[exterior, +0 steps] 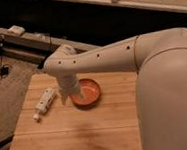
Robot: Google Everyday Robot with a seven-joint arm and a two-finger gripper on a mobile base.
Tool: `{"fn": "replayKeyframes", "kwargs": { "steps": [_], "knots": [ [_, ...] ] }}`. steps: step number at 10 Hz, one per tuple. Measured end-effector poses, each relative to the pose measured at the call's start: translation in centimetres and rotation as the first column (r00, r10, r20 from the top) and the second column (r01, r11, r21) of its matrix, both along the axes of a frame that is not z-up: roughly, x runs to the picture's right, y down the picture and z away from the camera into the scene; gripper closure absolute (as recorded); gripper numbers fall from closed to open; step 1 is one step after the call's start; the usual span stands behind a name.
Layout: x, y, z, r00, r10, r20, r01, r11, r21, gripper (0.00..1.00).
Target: Place the bottle in the ceramic bowl
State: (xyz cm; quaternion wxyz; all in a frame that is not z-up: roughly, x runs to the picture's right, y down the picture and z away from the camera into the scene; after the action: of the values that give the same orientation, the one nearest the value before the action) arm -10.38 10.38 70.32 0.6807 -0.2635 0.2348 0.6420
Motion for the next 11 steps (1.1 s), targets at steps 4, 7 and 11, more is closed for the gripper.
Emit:
{"fn": "replayKeyframes", "kwargs": {
  "steps": [4, 7, 11],
  "knots": [
    [-1.0, 0.0, 0.1, 0.999, -0.033, 0.02, 0.033, 0.9995, -0.004, 0.35],
    [-3.0, -0.3, 0.6, 0.995, -0.078, 0.058, 0.079, 0.9969, -0.01, 0.35],
    [-4.1, 0.0, 1.3, 0.992, -0.103, 0.08, 0.104, 0.9945, -0.013, 0.35]
  ]
}}
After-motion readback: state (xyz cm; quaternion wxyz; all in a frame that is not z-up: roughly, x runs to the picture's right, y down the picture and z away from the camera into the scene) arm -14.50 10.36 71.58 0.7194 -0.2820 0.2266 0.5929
